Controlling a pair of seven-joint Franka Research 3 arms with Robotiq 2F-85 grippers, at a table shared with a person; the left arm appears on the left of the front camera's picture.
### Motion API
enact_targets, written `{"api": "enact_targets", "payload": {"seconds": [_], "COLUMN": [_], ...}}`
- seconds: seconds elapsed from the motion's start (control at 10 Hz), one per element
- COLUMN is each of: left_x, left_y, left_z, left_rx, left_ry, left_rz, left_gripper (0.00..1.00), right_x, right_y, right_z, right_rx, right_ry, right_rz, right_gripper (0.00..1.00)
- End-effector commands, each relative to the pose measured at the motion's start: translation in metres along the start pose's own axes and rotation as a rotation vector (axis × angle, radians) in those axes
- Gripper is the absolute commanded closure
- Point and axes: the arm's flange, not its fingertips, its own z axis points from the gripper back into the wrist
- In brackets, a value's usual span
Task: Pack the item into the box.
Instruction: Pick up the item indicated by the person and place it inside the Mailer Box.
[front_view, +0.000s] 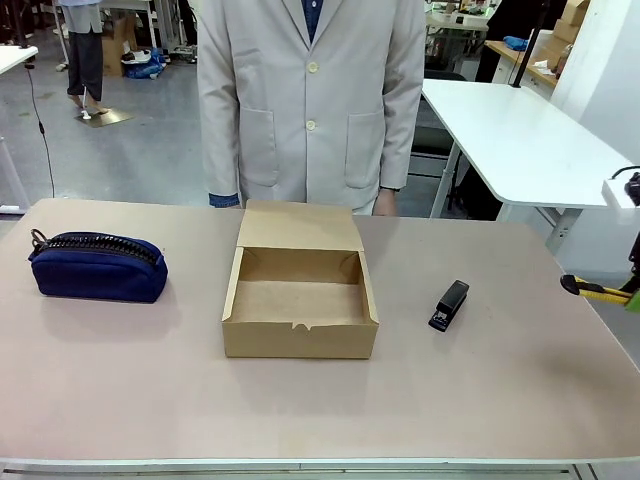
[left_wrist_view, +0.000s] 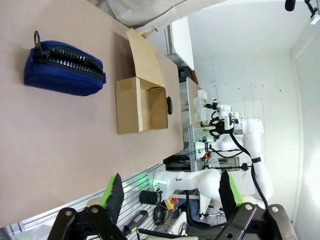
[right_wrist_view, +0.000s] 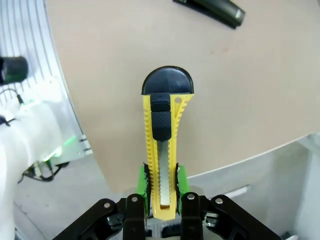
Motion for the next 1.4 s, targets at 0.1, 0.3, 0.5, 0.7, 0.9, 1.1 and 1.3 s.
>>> {"api": "enact_targets", "payload": {"seconds": [0.1,0.3,0.5,0.7,0.9,1.1,1.3], "left_x": [0.001,0.001,0.001,0.001,0.001,0.001,0.001], "left_y": [-0.003,-0.003,-0.003,-0.003,-0.003,-0.003,-0.003], "left_z": [0.0,0.0,0.0,0.0,0.0,0.0,0.0], "left_rx": [-0.021,-0.021,-0.021,-0.021,-0.021,-0.021,-0.021], "left_ry": [-0.006,-0.006,-0.006,-0.006,-0.006,-0.006,-0.006], "left_rz": [-0.022,-0.022,-0.022,-0.022,-0.022,-0.022,-0.022], "left_gripper": [0.0,0.0,0.0,0.0,0.0,0.0,0.0], "right_x": [0.082,0.176,0.268,0.333,0.387,0.413,0.425], "right_y": [0.012,0.031,0.037,0.051,0.069,0.07,0.069], "right_z": [0.03,0.039,0.018,0.003,-0.035,-0.067,-0.098], "right_rx": [-0.138,-0.114,-0.071,-0.067,-0.054,-0.065,-0.009], "right_ry": [0.005,-0.1,-0.102,-0.123,-0.101,-0.108,-0.156], "right_rz": [-0.223,-0.014,0.106,0.157,0.193,0.178,0.216], "right_gripper": [0.74,0.74,0.74,0.74,0.74,0.74,0.74]}}
